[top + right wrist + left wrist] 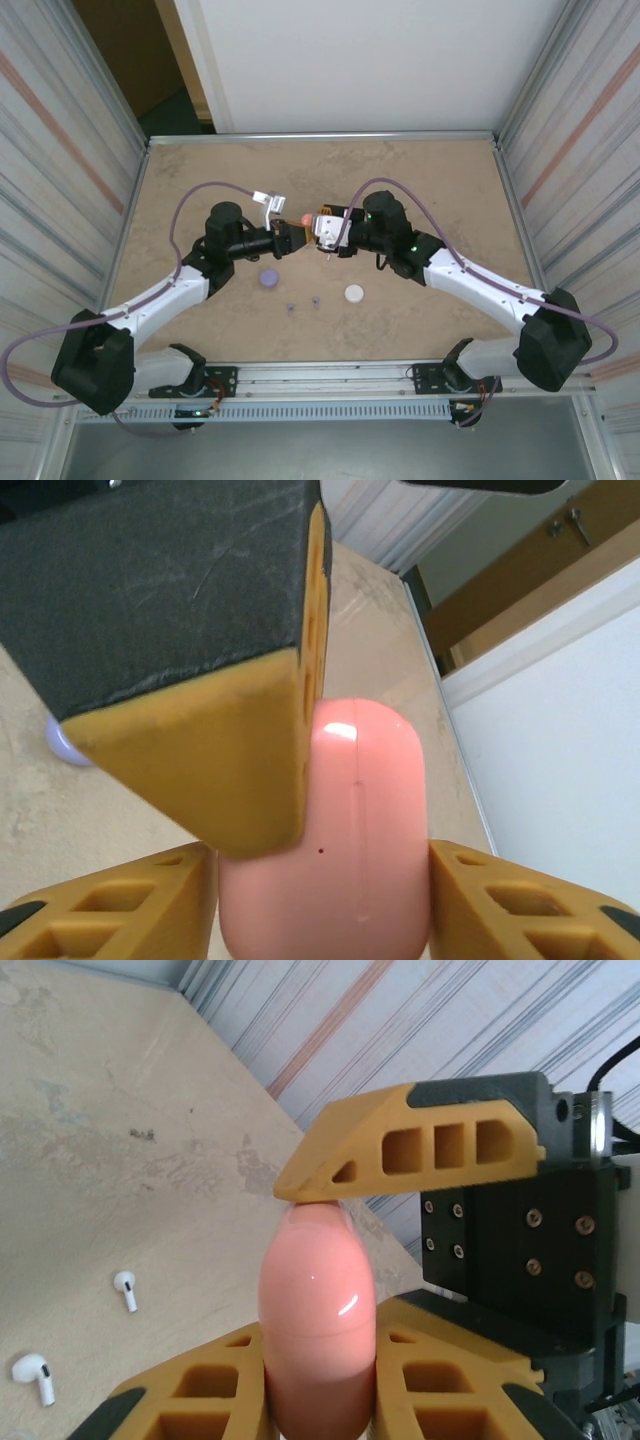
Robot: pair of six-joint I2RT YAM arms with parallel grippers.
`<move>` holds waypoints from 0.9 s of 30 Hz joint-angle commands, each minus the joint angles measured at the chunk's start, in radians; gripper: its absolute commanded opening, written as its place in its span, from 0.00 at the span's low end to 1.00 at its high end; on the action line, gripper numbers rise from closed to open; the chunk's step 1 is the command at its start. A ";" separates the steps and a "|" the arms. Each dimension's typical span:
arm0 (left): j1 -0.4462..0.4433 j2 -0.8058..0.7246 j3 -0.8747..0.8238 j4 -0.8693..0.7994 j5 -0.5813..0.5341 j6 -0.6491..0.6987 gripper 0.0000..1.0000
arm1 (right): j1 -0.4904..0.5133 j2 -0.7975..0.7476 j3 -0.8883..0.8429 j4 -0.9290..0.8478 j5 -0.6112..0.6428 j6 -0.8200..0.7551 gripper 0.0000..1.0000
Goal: Insert wireless bluetooth earbuds into charging case
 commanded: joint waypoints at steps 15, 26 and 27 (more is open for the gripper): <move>-0.006 -0.049 -0.175 0.475 0.000 0.126 0.00 | -0.078 -0.235 -0.232 0.232 -0.173 0.597 0.99; -0.011 -0.085 -0.232 0.594 -0.003 0.217 0.00 | -0.140 -0.329 -0.360 0.484 -0.281 0.991 1.00; -0.015 -0.088 -0.232 0.598 -0.002 0.227 0.00 | -0.140 -0.329 -0.357 0.491 -0.282 1.005 0.99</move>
